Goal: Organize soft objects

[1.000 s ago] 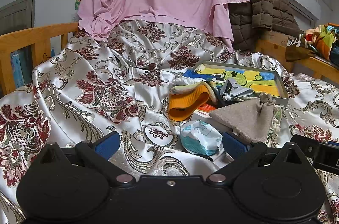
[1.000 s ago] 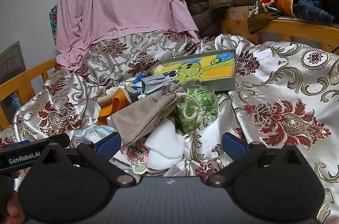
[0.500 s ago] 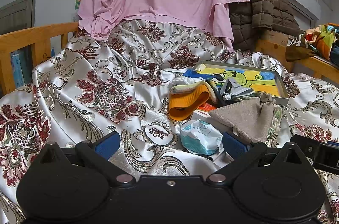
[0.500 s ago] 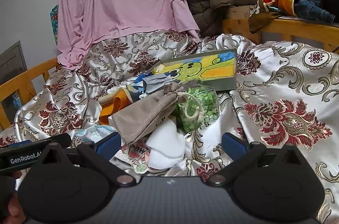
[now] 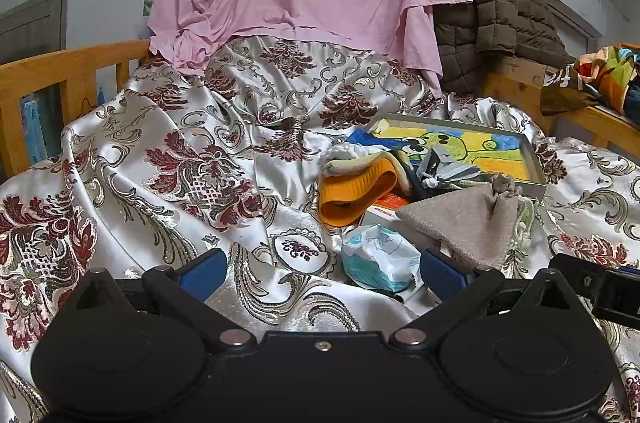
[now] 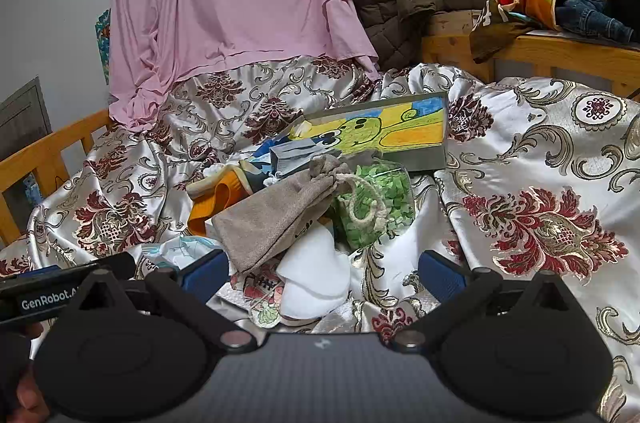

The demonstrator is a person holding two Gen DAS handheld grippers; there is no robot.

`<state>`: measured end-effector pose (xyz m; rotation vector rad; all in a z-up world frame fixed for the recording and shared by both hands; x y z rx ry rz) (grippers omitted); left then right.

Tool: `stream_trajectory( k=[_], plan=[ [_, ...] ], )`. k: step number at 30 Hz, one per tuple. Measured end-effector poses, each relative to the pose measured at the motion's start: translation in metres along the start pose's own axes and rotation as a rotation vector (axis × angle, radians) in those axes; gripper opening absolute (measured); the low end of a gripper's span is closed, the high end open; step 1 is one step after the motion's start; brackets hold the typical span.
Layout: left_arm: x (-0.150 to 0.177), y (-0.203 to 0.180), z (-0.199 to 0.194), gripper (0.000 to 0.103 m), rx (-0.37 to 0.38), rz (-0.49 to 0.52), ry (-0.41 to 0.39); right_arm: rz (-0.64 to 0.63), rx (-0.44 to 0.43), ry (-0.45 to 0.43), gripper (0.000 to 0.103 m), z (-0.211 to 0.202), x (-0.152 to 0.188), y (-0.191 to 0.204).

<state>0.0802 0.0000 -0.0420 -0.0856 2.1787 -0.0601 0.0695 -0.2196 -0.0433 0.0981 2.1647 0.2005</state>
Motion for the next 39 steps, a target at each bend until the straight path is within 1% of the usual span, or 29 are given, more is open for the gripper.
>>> stream_trajectory(
  k=[19,39],
  plan=[
    [0.0018,0.0025,0.0048,0.102,-0.011,-0.011,0.016,0.001,-0.002,0.001,0.103,0.0004,0.0,-0.0001],
    [0.0018,0.0027,0.0046,0.102,-0.015,-0.013,0.016,0.003,-0.002,0.001,0.103,0.0009,-0.0002,-0.0014]
  ],
)
Point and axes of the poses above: each gripper's, at about its wrist camera, not at the fingertips, and z roughly the way its jaws point, y to its left, x to its underside, the point moved 9 cm from there along z, roughly the way its jaws point, and after that the axes turned 9 degrees about y, right-handed, at the moved point
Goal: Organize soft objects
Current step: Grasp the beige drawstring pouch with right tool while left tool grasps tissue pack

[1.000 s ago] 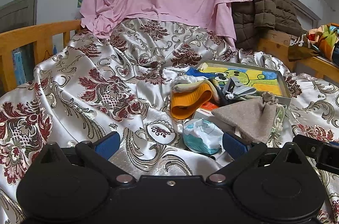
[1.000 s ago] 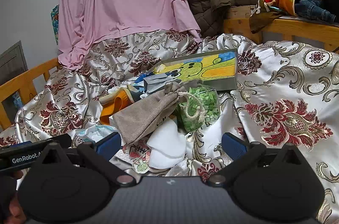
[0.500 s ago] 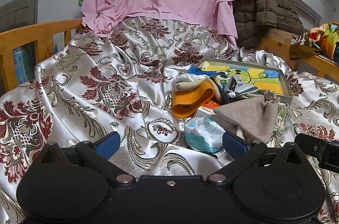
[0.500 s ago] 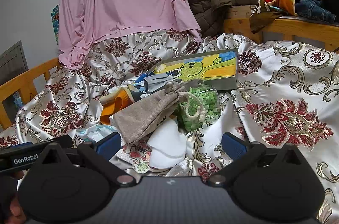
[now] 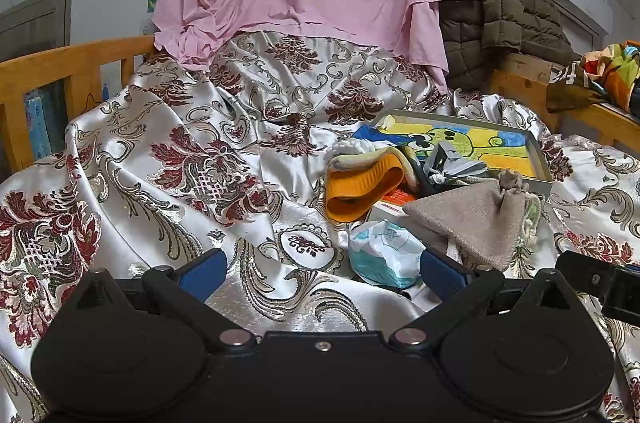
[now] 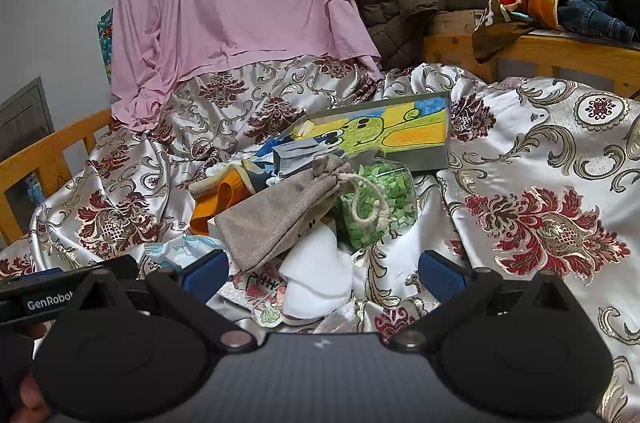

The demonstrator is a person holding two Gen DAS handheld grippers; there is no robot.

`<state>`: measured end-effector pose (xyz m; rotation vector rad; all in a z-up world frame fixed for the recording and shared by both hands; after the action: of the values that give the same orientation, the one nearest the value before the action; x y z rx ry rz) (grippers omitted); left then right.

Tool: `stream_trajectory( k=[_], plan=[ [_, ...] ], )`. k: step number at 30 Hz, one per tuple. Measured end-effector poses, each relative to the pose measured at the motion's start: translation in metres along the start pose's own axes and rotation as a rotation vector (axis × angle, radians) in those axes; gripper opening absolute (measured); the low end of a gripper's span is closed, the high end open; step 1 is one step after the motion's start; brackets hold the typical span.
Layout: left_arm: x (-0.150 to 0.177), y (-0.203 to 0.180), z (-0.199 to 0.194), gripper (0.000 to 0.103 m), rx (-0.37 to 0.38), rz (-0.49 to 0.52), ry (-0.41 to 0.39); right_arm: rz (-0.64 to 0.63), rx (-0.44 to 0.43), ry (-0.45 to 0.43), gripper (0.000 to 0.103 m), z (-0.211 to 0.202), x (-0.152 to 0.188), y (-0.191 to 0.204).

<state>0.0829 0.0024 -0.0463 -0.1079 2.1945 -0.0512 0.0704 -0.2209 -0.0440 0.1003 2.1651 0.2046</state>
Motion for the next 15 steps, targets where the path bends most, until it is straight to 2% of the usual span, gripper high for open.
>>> stream_trajectory(
  k=[5,10,15],
  plan=[
    [-0.001,0.001,0.001,0.102,0.003,-0.003,0.0,0.022,-0.008,0.008,0.103,0.001,-0.001,-0.001],
    [-0.003,0.001,0.004,0.102,0.028,0.005,0.009,0.032,-0.056,0.021,0.103,0.012,-0.012,-0.005],
    [-0.008,0.001,0.019,0.102,0.096,0.013,0.06,-0.061,-0.09,0.027,0.103,0.026,-0.028,-0.004]
  ],
)
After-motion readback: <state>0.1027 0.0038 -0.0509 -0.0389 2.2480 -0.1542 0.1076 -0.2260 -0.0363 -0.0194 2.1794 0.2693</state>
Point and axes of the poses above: each gripper's, at about its wrist camera, not at the fingertips, and z roughly the way its jaws point, y to its left, x to its underside, the point moved 9 cm from there along z, roughly the way its jaws point, and after that the axes turned 9 degrees about y, right-handed, at the moved point
